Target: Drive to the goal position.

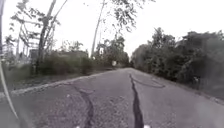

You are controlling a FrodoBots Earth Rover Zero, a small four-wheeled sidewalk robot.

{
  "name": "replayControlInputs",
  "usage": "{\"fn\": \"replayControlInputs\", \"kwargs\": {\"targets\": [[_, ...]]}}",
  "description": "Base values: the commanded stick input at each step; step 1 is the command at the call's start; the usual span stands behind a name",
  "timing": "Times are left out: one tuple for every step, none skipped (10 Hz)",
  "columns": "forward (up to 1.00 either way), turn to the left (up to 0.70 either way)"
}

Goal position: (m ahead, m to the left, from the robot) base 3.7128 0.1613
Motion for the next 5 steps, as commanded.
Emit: {"fn": "replayControlInputs", "kwargs": {"targets": [[0.70,0.00],[0.70,0.00],[0.70,0.00],[0.70,0.00],[0.70,0.00]]}}
